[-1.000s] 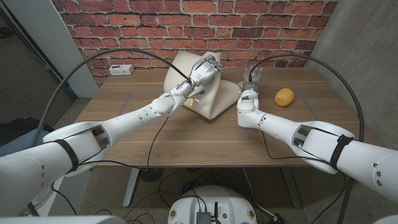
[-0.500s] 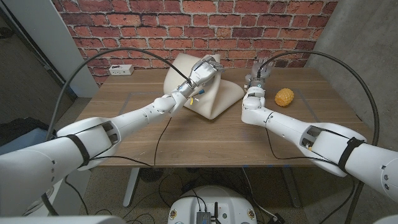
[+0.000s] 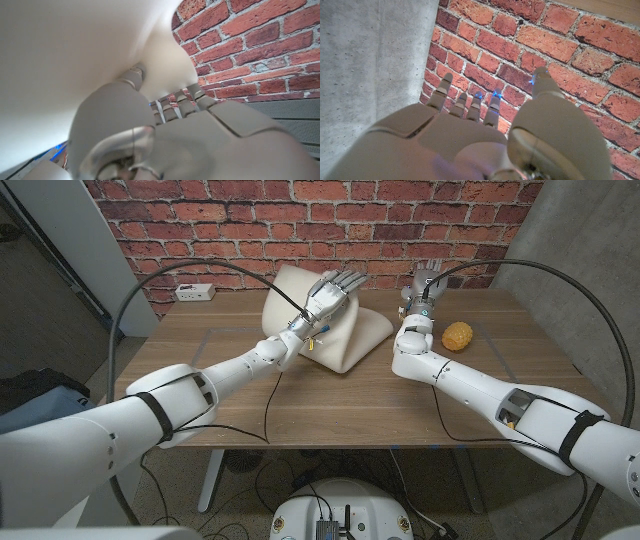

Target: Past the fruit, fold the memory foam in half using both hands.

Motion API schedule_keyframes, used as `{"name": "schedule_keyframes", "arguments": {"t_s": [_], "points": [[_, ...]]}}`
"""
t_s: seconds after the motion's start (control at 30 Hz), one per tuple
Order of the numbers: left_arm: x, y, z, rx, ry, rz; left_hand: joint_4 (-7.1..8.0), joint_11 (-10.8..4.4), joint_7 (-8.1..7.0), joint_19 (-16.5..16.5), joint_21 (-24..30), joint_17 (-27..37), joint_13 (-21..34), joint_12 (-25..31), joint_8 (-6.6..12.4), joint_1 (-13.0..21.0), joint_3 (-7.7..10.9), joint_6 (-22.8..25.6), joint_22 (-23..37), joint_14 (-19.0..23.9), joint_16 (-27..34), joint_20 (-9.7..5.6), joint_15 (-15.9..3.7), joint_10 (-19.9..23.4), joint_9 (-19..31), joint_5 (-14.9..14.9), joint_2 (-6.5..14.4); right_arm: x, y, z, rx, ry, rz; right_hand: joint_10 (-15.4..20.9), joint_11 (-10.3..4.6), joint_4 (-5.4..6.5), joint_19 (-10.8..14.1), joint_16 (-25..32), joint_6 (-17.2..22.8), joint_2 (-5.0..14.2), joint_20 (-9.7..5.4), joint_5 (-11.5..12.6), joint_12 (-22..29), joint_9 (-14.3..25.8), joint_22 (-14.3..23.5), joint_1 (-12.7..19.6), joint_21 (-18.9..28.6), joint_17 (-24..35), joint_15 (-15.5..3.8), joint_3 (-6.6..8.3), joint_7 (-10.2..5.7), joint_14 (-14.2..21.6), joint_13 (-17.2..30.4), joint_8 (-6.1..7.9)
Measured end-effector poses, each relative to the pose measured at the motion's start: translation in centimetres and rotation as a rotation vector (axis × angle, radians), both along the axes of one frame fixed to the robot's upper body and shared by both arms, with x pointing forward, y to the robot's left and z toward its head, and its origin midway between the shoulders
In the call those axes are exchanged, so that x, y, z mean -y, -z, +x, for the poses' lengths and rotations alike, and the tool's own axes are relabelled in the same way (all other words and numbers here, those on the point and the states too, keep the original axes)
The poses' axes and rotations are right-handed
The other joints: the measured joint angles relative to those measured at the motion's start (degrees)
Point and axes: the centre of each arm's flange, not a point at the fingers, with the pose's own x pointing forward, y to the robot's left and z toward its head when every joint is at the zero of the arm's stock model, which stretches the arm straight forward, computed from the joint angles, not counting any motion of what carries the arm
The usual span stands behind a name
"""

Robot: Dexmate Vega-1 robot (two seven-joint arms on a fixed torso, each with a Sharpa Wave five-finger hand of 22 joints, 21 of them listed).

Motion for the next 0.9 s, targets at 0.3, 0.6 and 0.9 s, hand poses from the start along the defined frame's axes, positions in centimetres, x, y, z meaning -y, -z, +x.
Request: {"name": "schedule_keyframes", "arguments": {"t_s": [0.3, 0.6, 0.9], "points": [[0.4, 0.8, 0.6, -0.011, -0.042, -0.090, 4.22, 4.25, 2.33, -10.1, -8.4, -0.1, -0.3, 0.0, 0.00, -11.0, -9.10, -11.7, 0.2, -12.0, -0.4, 6.85, 0.85, -12.2, 0.0, 2.8, -3.7, 0.5, -0.3, -1.1, 0.028, 0.009, 0.008, 0.0, 0.00, 0.24, 0.0, 0.0, 0.0, -0.25, 0.00, 0.0, 0.0, 0.0, 0.0, -0.2, -0.4, 0.0, 0.00, -0.24, 0.00, 0.0, 0.0, 0.00], [1.1, 1.9, 1.1, -0.059, -0.064, -0.161, 6.31, 6.72, 2.71, -10.8, -9.9, -0.1, -0.3, 0.0, 0.00, -14.9, -12.13, -12.9, 0.2, -14.7, -0.4, 6.45, 1.25, -12.5, 0.0, 3.8, -5.6, 1.0, -0.4, -2.3, 0.063, -0.017, 0.019, 1.5, 0.24, 1.68, 3.5, 0.2, 1.4, 1.53, -1.17, -0.1, 0.4, 0.0, 0.0, -2.1, 0.0, 0.3, -0.74, -0.07, 0.58, 1.5, 0.0, 0.00], [1.6, 2.9, 1.7, -0.127, -0.073, -0.215, 7.79, 7.60, 3.31, -10.5, -10.6, 0.2, -0.3, 0.5, 0.00, -17.7, -14.09, -12.6, 0.3, -15.4, -0.2, 6.05, 1.34, -12.4, 0.0, 4.2, -5.9, 0.6, -0.5, -3.2, 0.099, -0.148, 0.038, 5.4, 0.74, 5.08, 6.3, 2.0, 4.4, 5.89, -2.79, -1.6, 1.1, 0.0, 0.1, -6.5, 0.0, 0.8, -1.74, -0.61, 1.11, 6.5, 0.0, 0.62]]}}
